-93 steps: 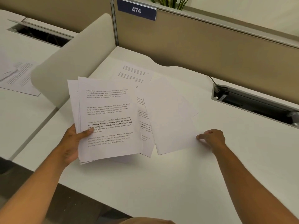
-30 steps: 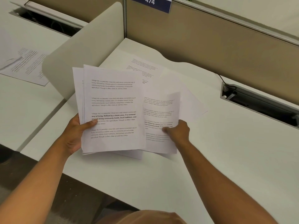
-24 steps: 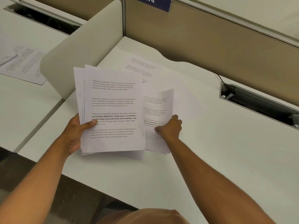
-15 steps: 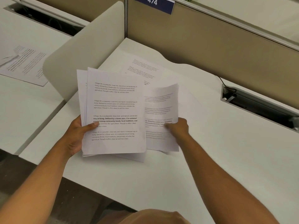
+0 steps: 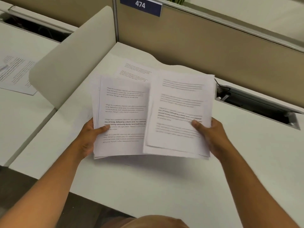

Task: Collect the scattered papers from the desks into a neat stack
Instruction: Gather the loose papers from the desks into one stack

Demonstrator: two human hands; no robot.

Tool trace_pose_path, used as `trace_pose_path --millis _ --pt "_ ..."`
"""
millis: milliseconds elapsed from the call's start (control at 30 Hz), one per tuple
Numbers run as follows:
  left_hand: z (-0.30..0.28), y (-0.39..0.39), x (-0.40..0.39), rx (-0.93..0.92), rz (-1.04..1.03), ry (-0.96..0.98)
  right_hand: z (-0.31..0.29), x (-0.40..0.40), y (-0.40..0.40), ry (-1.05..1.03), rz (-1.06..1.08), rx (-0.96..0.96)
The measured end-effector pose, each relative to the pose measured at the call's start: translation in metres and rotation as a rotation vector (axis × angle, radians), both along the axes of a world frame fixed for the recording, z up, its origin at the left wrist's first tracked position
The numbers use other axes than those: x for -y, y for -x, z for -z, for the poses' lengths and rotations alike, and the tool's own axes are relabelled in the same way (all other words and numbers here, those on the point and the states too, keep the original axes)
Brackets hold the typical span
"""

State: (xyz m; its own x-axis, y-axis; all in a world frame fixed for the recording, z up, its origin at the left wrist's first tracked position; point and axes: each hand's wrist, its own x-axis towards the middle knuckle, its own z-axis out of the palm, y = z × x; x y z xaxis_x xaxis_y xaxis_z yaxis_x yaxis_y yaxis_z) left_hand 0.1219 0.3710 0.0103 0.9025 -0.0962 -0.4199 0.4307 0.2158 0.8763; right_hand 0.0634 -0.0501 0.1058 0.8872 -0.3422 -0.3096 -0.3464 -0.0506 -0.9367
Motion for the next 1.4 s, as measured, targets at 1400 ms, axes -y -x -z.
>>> trace_pose_path --millis 1400 --pt "0.004 -0.001 -0.037 -0.058 -0.087 -0.012 0.104 0.008 -0.101 0.71 0.116 -0.201"
